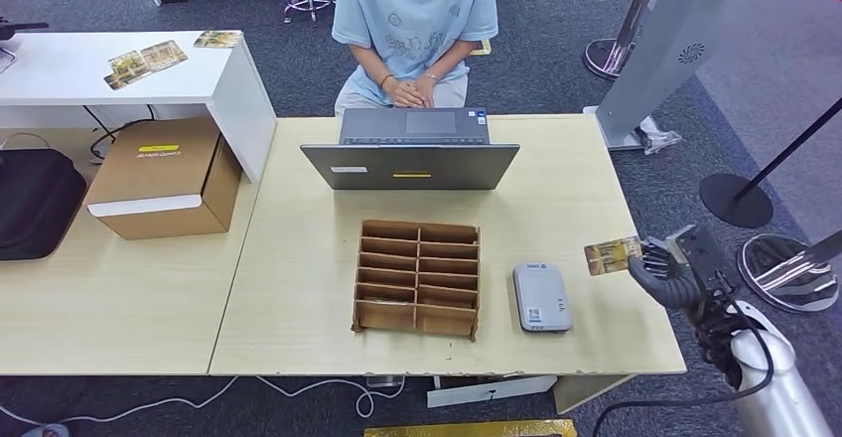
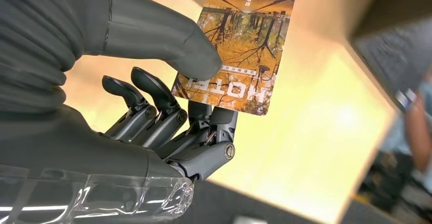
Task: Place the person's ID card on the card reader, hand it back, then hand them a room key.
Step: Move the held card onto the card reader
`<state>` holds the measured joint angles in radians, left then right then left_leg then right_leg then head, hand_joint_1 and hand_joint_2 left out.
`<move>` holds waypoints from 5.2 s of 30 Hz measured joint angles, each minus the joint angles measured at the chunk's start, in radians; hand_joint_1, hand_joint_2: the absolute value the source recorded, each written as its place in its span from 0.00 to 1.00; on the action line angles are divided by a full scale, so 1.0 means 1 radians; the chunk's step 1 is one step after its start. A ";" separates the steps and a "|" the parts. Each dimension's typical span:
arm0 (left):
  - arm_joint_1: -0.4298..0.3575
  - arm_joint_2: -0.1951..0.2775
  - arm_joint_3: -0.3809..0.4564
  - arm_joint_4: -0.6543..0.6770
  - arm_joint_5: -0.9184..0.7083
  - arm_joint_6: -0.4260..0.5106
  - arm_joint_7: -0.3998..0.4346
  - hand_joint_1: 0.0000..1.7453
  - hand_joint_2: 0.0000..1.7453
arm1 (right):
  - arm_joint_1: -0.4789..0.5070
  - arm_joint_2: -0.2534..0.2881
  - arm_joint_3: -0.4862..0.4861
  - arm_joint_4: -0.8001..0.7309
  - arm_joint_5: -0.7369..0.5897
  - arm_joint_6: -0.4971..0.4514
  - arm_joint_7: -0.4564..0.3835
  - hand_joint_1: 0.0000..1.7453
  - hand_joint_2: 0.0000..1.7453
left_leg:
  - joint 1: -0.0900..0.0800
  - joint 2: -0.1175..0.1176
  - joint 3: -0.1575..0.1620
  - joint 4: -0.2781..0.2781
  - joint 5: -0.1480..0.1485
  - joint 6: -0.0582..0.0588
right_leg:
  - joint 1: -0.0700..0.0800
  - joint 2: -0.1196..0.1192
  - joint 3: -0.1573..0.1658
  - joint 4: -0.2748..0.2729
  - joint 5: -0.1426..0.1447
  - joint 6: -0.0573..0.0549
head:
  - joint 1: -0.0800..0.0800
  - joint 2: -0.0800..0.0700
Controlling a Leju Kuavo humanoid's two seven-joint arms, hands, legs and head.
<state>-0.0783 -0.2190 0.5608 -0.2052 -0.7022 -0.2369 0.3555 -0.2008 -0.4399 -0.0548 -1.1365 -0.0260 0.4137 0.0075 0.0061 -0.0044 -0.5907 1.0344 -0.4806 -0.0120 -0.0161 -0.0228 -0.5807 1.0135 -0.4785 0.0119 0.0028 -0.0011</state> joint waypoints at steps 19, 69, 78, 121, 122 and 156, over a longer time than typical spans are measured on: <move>-0.001 0.007 0.000 0.000 -0.025 -0.027 -0.003 0.00 0.00 | 0.025 -0.089 0.234 0.146 -0.234 0.111 0.061 1.00 1.00 | -0.001 0.001 0.001 0.000 0.000 0.000 | 0.000 0.001 0.001 0.000 0.000 0.000 | 0.000 0.000; -0.002 0.011 0.008 0.000 -0.034 -0.045 0.000 0.00 0.00 | -0.196 -0.056 0.653 0.315 -0.416 -0.044 -0.172 1.00 1.00 | -0.002 0.005 0.003 0.000 0.001 0.004 | -0.002 0.004 0.004 -0.001 0.002 0.004 | 0.000 0.000; -0.002 0.011 0.019 0.000 -0.031 -0.045 0.000 0.00 0.00 | -0.218 -0.040 0.675 0.322 -0.417 -0.031 -0.166 1.00 1.00 | -0.003 0.005 0.003 0.000 0.001 0.004 | -0.003 0.004 0.003 -0.001 0.002 0.004 | 0.000 0.000; -0.002 0.010 0.043 0.000 -0.048 -0.050 0.001 0.00 0.00 | -0.242 -0.048 0.719 0.207 0.217 -0.446 -0.070 1.00 1.00 | -0.003 0.005 0.003 0.000 0.001 0.004 | -0.003 0.005 0.002 -0.001 0.002 0.004 | 0.000 0.000; -0.002 0.010 0.043 0.000 -0.050 -0.050 0.001 0.00 0.00 | -0.238 -0.049 0.714 0.203 0.230 -0.447 -0.068 1.00 1.00 | -0.003 0.005 0.003 0.000 0.001 0.004 | -0.003 0.005 0.002 -0.001 0.002 0.004 | 0.000 0.000; -0.002 0.005 0.044 0.000 -0.076 -0.054 -0.001 0.00 0.00 | -0.175 0.064 0.518 0.130 0.302 -0.676 -0.267 1.00 1.00 | -0.003 0.004 0.002 0.000 0.001 0.004 | -0.003 0.004 0.002 0.000 0.002 0.004 | 0.000 0.000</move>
<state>-0.0804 -0.2139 0.6047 -0.2052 -0.7784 -0.2911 0.3550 -0.3759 -0.3764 0.4631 -1.0068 0.2757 -0.2625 -0.2598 0.0030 -0.0003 -0.5887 1.0340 -0.4792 -0.0080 -0.0195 -0.0187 -0.5788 1.0134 -0.4762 0.0161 0.0025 -0.0011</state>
